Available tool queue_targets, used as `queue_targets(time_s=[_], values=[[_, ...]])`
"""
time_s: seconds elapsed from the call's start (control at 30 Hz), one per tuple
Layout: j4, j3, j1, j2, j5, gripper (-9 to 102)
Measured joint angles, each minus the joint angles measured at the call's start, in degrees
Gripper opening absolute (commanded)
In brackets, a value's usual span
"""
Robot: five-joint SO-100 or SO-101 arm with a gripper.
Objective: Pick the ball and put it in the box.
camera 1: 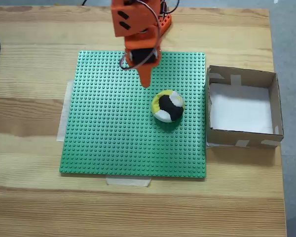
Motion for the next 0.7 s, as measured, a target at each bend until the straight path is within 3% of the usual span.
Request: queue_targets(time_s=[0.33,0.7], values=[[6.9,-6.1,-6.3,-10.4,-2.2,-1],[7.8,-6.1,-8.5,-15.5,-1.9,4]])
